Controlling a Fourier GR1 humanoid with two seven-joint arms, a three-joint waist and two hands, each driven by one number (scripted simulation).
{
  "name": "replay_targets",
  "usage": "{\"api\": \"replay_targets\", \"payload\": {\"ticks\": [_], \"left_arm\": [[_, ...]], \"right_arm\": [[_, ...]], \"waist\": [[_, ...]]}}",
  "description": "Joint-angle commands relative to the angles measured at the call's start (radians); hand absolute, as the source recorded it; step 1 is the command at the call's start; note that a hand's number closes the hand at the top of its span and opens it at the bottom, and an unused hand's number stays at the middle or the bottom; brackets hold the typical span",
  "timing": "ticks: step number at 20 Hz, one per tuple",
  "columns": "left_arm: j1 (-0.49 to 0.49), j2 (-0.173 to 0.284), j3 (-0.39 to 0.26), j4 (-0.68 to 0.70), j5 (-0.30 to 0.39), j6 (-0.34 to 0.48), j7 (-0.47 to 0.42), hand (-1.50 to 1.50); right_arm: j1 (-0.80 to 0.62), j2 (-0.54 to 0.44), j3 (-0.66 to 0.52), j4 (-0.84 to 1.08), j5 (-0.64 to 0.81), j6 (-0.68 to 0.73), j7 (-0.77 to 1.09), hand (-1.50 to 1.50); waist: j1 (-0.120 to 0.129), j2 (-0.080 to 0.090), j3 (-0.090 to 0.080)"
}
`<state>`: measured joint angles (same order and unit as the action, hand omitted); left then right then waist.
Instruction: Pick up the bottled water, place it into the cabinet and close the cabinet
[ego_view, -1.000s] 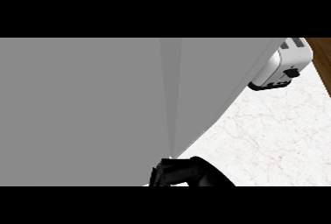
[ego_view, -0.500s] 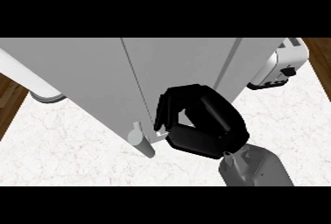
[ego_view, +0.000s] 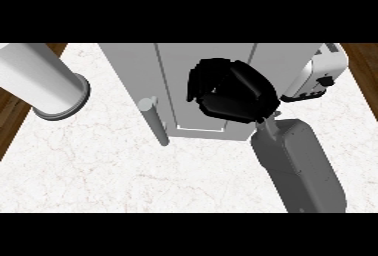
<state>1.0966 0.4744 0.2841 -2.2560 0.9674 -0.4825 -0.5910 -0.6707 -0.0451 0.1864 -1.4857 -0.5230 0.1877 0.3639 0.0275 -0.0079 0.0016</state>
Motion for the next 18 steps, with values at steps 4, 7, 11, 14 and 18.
{"api": "replay_targets", "payload": {"ticks": [4, 7, 11, 14, 18], "left_arm": [[-0.018, -0.003, 0.093, 0.063, 0.066, -0.084, 0.036, -1.50], [-0.015, -0.039, 0.050, 0.028, 0.029, -0.065, 0.067, -1.50], [-0.002, -0.011, 0.103, -0.030, 0.100, -0.057, 0.091, -1.50], [-0.050, 0.013, 0.105, 0.027, 0.124, -0.069, 0.104, -1.50], [-0.063, 0.006, 0.092, 0.012, 0.113, -0.039, 0.135, -1.50]], "right_arm": [[-0.146, -0.004, -0.086, 0.213, 0.008, 0.056, -0.049, 1.50], [-0.179, 0.006, -0.066, 0.249, 0.029, 0.068, -0.038, 1.50], [-0.211, 0.043, -0.069, 0.287, 0.000, 0.036, -0.046, 1.50], [-0.230, 0.043, -0.060, 0.299, -0.034, 0.068, -0.034, 1.50], [-0.226, 0.043, -0.065, 0.303, -0.051, 0.101, -0.027, 1.50]], "waist": [[0.003, 0.012, -0.002], [0.008, 0.013, -0.002], [0.025, 0.016, -0.001], [0.024, 0.018, -0.002], [0.015, 0.019, -0.002]]}}
